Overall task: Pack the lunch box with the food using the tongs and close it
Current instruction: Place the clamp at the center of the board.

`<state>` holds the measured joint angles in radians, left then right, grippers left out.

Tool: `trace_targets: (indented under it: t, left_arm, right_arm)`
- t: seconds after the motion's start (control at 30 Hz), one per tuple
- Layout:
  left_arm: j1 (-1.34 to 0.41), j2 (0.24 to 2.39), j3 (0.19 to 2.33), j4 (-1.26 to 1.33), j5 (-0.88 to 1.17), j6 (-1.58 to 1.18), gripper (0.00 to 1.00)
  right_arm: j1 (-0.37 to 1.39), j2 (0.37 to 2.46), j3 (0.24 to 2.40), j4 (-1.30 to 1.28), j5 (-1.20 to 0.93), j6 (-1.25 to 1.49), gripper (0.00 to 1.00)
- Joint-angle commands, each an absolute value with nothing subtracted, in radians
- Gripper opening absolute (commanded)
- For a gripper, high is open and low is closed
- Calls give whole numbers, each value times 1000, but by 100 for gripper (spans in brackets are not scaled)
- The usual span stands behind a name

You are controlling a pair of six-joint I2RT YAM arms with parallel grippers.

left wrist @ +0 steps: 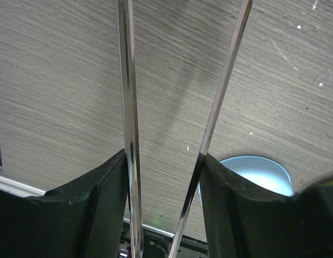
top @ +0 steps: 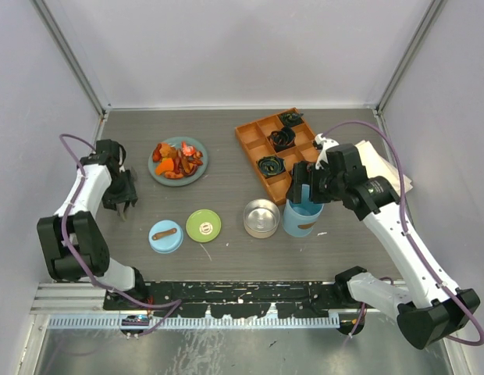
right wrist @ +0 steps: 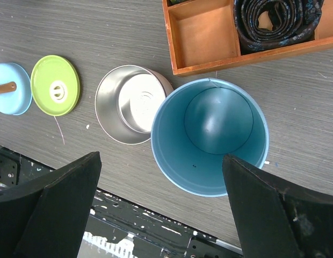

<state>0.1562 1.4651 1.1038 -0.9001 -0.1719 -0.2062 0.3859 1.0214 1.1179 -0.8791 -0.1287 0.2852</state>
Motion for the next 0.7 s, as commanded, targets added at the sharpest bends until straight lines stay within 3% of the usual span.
trace_targets:
  t: [0.0, 0.4, 0.67]
  left_arm:
    - [153, 1529, 1111, -878, -174, -160, 53]
    - [152, 1795, 1193, -931, -133, -167, 54]
    - [166, 1833, 1232, -944, -110, -156, 73]
  right_arm:
    - [388, 1029, 1136, -825, -133, 259, 100]
    - [387, 1051, 1143, -823, -109, 241, 100]
    - [387, 1068, 1152, -822, -98, 235, 100]
